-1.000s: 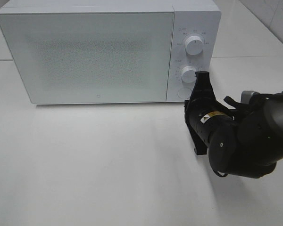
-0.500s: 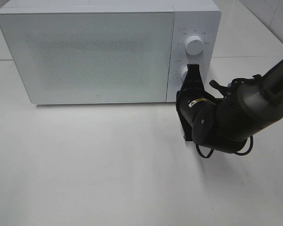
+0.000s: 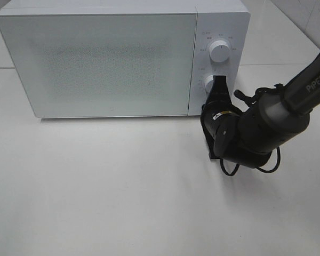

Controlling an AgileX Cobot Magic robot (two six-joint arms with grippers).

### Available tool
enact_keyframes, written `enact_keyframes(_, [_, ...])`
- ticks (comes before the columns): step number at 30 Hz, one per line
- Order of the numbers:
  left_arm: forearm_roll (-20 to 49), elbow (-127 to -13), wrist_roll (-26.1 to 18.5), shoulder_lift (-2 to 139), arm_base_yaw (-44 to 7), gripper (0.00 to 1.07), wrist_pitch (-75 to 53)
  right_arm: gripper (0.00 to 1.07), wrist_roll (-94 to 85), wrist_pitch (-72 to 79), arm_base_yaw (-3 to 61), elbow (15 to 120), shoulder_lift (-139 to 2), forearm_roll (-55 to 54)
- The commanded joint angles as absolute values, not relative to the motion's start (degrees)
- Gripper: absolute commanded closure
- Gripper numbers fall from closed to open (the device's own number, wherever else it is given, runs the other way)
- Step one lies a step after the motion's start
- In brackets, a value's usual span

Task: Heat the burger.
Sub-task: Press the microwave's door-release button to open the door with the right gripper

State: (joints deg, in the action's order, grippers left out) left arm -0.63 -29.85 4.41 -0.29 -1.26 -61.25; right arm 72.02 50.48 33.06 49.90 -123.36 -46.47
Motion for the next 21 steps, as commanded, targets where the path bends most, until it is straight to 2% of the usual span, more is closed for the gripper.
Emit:
enact_keyframes(1, [-0.4,-29.8,4.2,-0.5,-1.1,0.09,-61.4,1.07,71.2,51.2,32.7,51.1,-123.5,-47.3])
enact_keyframes(21, [-0.4,-29.8,4.2,-0.5,-1.1,0.09,-61.4,1.07,68.7,53.6,32.0,54.8,-125.0,-48.5])
